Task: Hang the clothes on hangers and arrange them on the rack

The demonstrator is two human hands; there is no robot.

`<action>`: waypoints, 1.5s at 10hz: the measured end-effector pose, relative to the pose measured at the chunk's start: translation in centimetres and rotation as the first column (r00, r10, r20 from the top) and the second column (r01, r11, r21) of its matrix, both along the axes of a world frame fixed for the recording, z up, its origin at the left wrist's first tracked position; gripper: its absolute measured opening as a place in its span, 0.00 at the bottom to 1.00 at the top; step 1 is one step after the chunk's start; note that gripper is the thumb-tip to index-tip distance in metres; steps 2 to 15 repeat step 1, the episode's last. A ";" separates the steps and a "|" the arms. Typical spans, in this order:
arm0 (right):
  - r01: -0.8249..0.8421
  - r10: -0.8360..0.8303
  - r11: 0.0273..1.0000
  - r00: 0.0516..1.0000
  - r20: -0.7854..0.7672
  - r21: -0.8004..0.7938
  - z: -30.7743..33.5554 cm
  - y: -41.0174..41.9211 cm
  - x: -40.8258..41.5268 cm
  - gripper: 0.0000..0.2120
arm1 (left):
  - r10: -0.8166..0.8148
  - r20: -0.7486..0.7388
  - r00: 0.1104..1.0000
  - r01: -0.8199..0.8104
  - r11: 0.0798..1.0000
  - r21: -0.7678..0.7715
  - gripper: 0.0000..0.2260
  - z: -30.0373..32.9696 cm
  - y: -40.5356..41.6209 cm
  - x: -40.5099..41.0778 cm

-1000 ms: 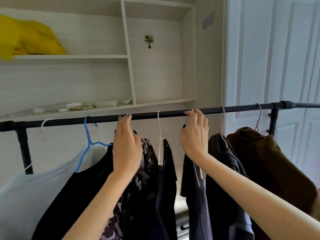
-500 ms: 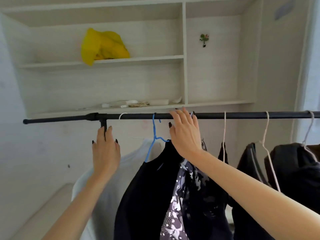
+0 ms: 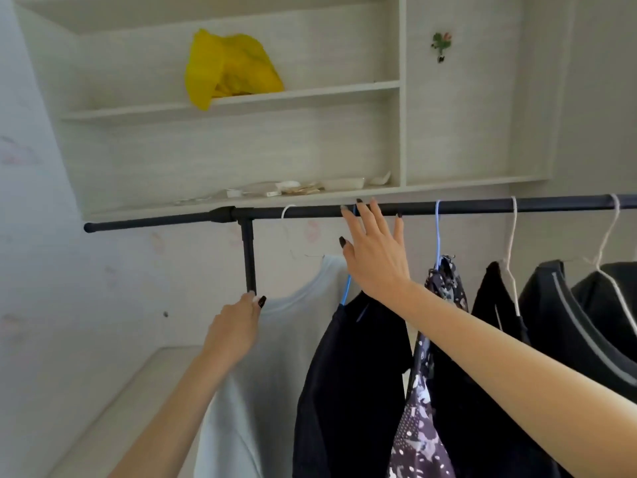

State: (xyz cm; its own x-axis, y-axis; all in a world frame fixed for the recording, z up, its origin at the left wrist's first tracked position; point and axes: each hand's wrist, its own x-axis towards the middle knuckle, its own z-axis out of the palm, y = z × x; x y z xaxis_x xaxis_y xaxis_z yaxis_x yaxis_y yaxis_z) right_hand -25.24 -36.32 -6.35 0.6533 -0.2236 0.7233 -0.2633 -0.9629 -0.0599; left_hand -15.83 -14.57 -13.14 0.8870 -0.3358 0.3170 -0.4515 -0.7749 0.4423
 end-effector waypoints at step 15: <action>-0.036 0.031 0.996 0.997 0.074 0.076 -1.0 0.5 -1.5 0.25 | -0.054 0.044 0.998 0.060 0.987 -0.152 0.23 -0.3 -0.7 -0.7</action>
